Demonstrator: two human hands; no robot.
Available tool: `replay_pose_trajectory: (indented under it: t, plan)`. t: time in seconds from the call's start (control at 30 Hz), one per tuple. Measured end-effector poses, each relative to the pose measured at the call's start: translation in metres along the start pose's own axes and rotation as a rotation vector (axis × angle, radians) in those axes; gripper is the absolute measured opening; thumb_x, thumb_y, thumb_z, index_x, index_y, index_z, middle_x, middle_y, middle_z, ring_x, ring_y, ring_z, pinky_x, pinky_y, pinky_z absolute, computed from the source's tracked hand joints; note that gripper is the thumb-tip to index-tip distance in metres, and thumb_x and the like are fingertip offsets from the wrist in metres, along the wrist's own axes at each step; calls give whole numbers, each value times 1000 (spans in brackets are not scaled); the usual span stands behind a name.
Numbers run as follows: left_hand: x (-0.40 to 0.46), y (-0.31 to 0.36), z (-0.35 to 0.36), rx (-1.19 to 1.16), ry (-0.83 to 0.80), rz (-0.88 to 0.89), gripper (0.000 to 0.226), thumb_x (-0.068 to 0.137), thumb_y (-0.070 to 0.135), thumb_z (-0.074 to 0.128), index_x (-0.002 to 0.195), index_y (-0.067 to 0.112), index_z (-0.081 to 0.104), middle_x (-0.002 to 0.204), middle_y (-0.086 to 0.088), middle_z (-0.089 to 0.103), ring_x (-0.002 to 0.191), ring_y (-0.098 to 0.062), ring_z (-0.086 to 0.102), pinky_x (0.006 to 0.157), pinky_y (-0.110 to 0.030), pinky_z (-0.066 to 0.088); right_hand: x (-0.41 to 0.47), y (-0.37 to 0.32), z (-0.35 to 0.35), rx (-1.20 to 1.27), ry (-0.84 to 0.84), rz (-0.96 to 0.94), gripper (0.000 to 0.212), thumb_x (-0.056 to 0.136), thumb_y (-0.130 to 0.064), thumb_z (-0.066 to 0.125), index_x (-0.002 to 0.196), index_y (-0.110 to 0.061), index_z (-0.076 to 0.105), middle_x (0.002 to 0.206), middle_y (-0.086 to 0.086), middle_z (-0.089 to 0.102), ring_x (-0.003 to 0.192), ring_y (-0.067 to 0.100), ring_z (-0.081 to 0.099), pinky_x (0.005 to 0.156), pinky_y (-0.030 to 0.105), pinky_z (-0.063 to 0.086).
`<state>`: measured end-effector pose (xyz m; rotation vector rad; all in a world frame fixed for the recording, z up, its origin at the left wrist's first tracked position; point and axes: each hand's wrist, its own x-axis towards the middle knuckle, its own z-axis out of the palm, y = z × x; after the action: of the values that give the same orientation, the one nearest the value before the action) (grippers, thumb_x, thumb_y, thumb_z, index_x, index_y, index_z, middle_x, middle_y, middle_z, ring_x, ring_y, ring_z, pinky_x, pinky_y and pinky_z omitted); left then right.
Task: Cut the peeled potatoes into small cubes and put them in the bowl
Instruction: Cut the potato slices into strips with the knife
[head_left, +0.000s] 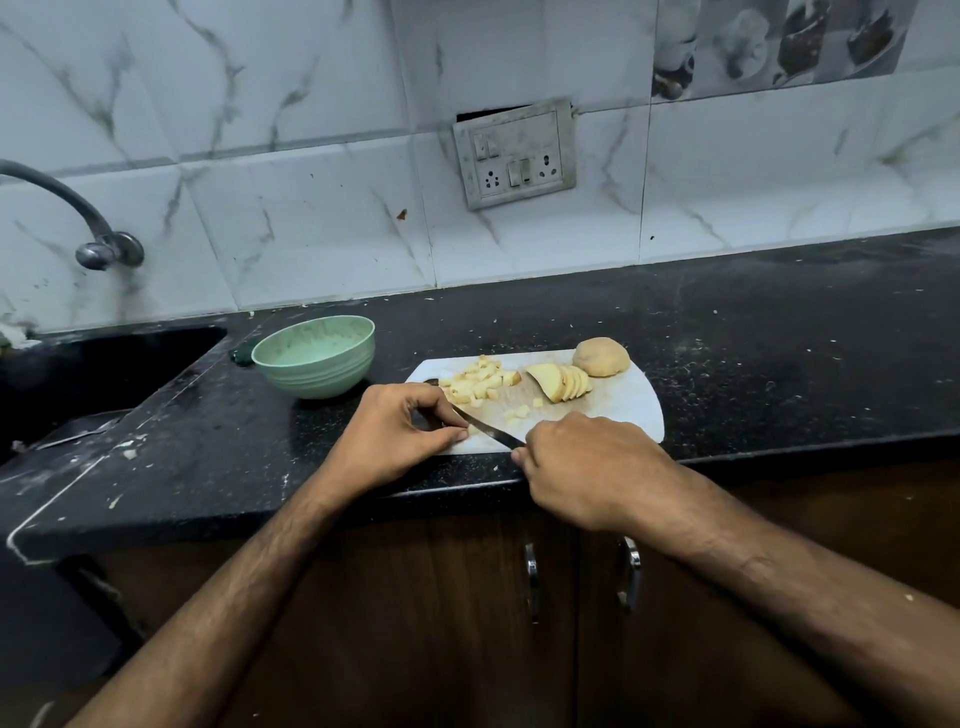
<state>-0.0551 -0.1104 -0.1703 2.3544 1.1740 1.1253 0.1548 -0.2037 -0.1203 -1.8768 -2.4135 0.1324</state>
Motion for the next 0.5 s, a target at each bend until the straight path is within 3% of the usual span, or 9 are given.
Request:
replay_pose_trajectory:
  t: [0.17, 0.27, 0.43, 0.5]
  plan:
    - [-2, 2, 0, 21, -3, -13, 11, 78, 10, 86, 78, 18, 78, 80, 10, 76, 80, -11, 72, 84, -42, 56, 6, -4, 8, 44, -48, -22, 14, 101, -33, 39, 99, -20, 45, 106, 7, 58, 83, 23, 46, 73, 35, 35]
    - [-3, 3, 0, 37, 6, 5, 10, 78, 10, 86, 78, 18, 79, 79, 10, 76, 79, -11, 72, 78, -38, 56, 9, -1, 10, 73, -75, -39, 13, 101, -33, 40, 97, -20, 41, 92, 2, 50, 84, 22, 46, 72, 35, 35]
    - [-4, 3, 0, 22, -10, 1, 11, 79, 14, 86, 81, 21, 77, 81, 11, 76, 78, -13, 72, 89, -33, 56, 6, 12, 10, -3, -32, -80, 17, 102, -33, 38, 92, -20, 44, 74, -5, 39, 79, 20, 49, 69, 36, 36]
    - [-3, 4, 0, 17, -7, 7, 14, 78, 12, 87, 81, 19, 75, 80, 10, 75, 71, -11, 68, 76, -29, 56, 3, 18, 8, -38, -13, -75, 17, 101, -33, 38, 91, -20, 45, 74, -5, 38, 78, 21, 49, 69, 35, 35]
